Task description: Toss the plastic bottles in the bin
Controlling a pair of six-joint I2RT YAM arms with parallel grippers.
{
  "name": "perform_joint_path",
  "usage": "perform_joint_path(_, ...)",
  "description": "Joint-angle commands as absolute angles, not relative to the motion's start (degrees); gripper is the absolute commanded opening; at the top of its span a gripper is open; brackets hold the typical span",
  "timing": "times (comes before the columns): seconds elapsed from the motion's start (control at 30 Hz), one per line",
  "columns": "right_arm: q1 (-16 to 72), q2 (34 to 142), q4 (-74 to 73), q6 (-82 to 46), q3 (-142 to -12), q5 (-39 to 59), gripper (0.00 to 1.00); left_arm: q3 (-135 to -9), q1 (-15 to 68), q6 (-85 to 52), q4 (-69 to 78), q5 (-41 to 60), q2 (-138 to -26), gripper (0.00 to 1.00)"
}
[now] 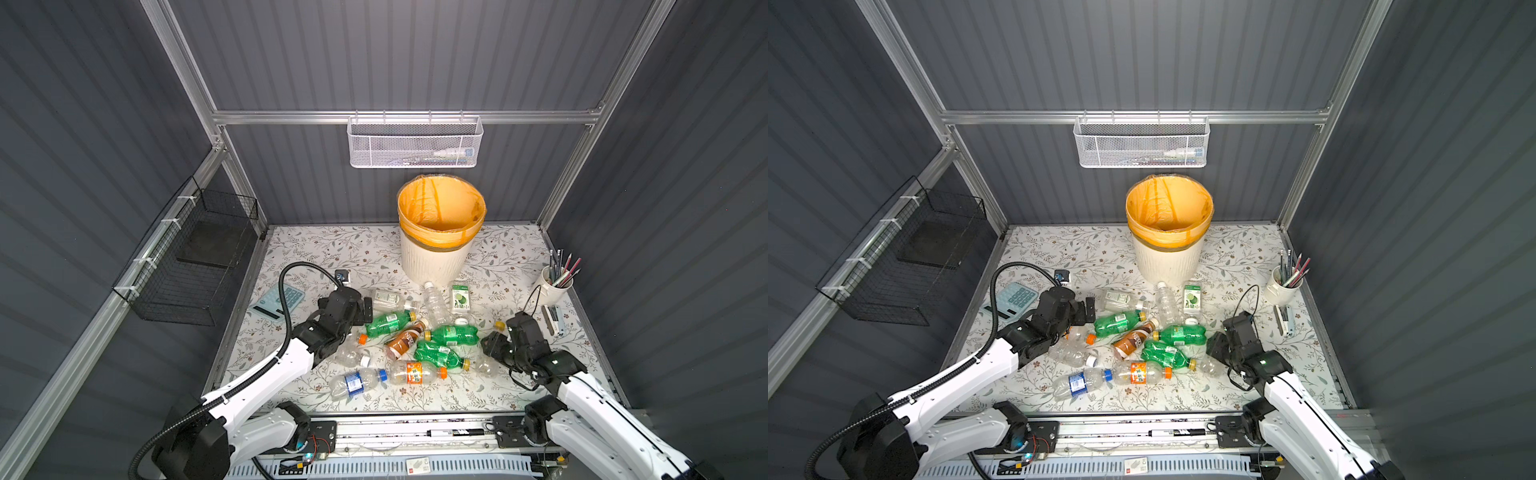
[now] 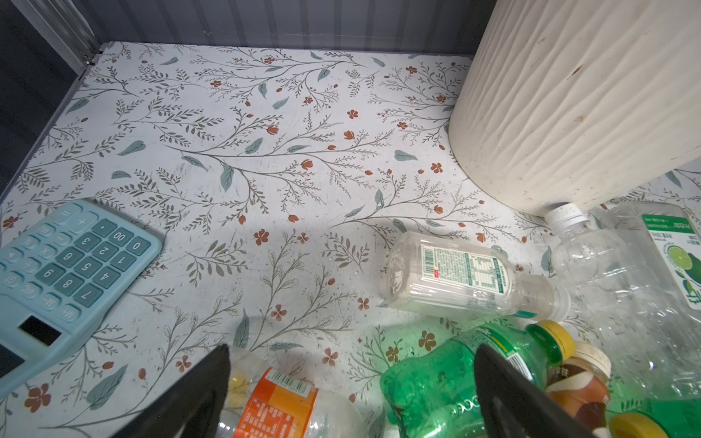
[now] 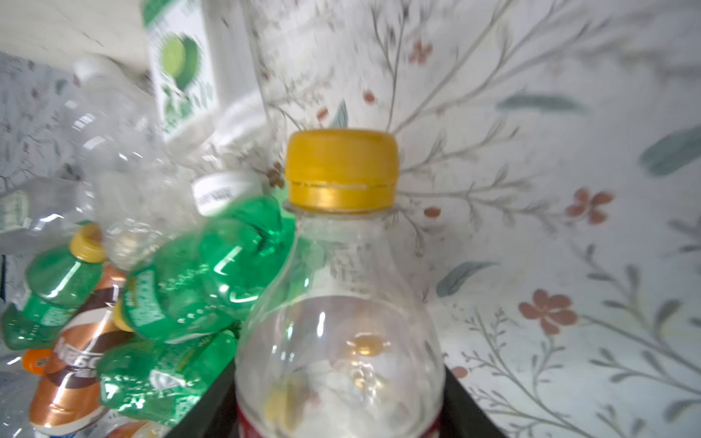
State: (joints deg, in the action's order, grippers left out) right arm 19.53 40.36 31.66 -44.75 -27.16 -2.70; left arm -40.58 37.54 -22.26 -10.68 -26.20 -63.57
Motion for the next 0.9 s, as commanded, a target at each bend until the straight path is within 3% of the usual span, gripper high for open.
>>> perform_joint_path(0.0, 15.95, 36.2, 33.26, -34.58, -39.23, -10.85, 0.55, -39.33, 37.38, -21.62, -9.8, -27.44, -63.55, 1.0)
perform_joint_path(0.27, 8.39, 40.79, 16.22, -24.99, -60.38, -14.2, 0.55, -38.02, 37.35, -22.17, -8.66, -27.0, -62.34, 1.0)
perform_joint_path(0.47, 8.63, 62.38, 6.81, -28.51, -79.41, -1.21, 0.57, -38.66, 37.39, -21.17, -7.28, -22.83, -64.52, 1.0)
perform_joint_path(0.57, 11.43, 77.33, 11.42, -27.26, -93.03, 7.44, 0.59, -39.28, 37.37, -21.61, -7.28, -21.66, -65.89, 1.0)
perform_joint_path(0.7, 14.22, 96.64, 33.17, -21.84, -119.49, 15.65, 0.77, -39.29, 37.43, -21.96, -7.14, -20.92, -66.55, 1.0)
perform_joint_path(0.73, 14.2, 100.04, 38.13, -20.91, -125.0, 14.93, 0.91, -39.49, 37.29, -22.06, -7.42, -21.05, -66.45, 1.0)
perform_joint_path(0.77, 14.24, 101.68, 40.98, -20.62, -128.03, 11.87, 0.99, -39.47, 37.34, -22.23, -7.95, -21.26, -66.22, 1.0)
perform_joint_path(0.87, 14.19, 96.88, 34.57, -20.32, -120.33, 6.1, 0.99, -39.03, 37.39, -23.24, -8.75, -22.9, -64.83, 1.0)
